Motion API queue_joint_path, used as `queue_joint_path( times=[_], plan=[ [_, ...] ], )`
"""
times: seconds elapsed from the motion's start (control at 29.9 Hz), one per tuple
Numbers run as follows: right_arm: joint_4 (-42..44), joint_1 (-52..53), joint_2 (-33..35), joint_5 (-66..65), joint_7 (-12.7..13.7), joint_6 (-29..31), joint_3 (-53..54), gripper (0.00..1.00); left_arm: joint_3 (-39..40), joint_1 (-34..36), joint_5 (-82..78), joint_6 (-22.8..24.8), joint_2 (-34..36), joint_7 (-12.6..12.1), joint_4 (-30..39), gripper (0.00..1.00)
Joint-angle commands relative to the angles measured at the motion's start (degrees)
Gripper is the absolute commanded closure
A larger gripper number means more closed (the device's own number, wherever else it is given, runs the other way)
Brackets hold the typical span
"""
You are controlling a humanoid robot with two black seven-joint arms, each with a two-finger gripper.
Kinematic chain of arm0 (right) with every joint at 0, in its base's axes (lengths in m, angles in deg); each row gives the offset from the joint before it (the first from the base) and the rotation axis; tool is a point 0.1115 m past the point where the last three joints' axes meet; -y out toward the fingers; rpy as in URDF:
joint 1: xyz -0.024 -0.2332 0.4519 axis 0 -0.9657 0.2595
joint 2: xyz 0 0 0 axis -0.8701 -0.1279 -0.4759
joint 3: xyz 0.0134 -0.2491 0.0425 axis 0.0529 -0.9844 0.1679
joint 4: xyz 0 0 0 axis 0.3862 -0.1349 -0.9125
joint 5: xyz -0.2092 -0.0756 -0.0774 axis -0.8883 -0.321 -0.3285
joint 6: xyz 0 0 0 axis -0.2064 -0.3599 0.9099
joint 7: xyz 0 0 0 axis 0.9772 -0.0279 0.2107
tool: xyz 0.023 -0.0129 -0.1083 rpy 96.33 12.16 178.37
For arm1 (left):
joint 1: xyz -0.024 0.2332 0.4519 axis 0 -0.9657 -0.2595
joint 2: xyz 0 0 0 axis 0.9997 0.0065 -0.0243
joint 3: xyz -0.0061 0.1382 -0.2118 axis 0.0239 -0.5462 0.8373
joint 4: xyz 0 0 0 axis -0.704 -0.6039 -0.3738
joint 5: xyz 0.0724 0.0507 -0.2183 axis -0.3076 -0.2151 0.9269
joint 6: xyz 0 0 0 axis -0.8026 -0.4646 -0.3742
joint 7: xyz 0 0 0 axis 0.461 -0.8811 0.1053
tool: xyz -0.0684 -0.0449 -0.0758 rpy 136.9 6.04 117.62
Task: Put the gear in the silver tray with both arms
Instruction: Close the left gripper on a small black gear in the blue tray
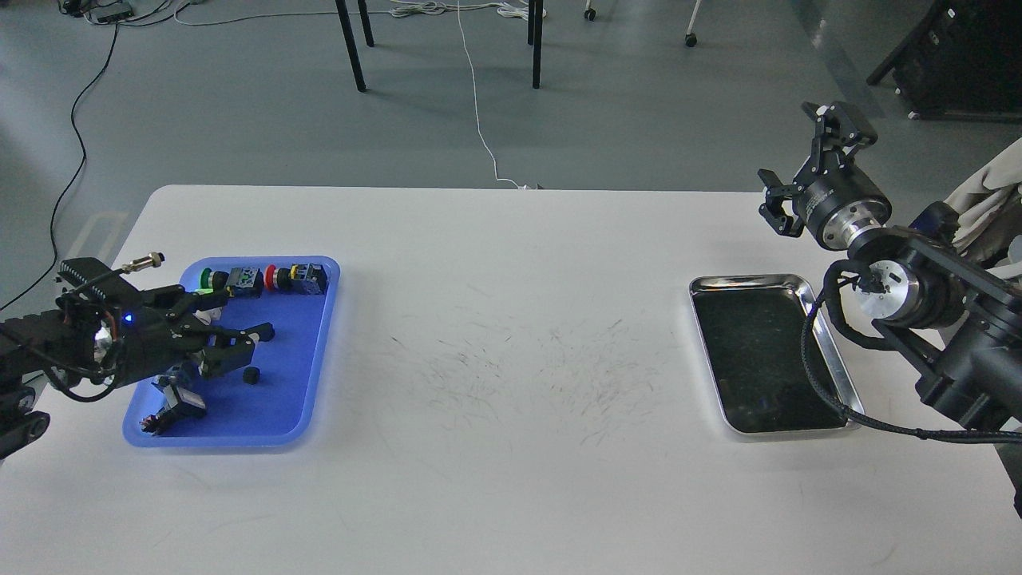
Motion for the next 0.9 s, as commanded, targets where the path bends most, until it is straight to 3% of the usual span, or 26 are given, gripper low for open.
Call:
queue_joint_path(
  times=[0.0,0.33,0.57,0.87],
  plan=[
    [0.23,-0.11,-0.59,-0.06,0.0,-0.01,-0.09,0.01,-0.24,-2.32,-0.13,-0.11,1.96,0.01,2.04,0.15],
    [0.23,0.07,-0.5,-0.06,0.0,-0.27,-0.44,0.01,-1.46,-3.91,-0.39,-1.96,2.49,0.01,2.22,0.16],
    [0.32,0.07,-0.5,-0.06,-0.09,-0.36,-0.44,0.01,-1.47,-4.18,0.05,-3.37,1.87,0.01,2.31,0.26],
    [0.5,0.07,-0.76,-0.06,-0.09,-0.36,-0.44,0.01,-1.9,-4.26,-0.3,-4.86,1.78,0.01,2.48,0.3]
  ],
)
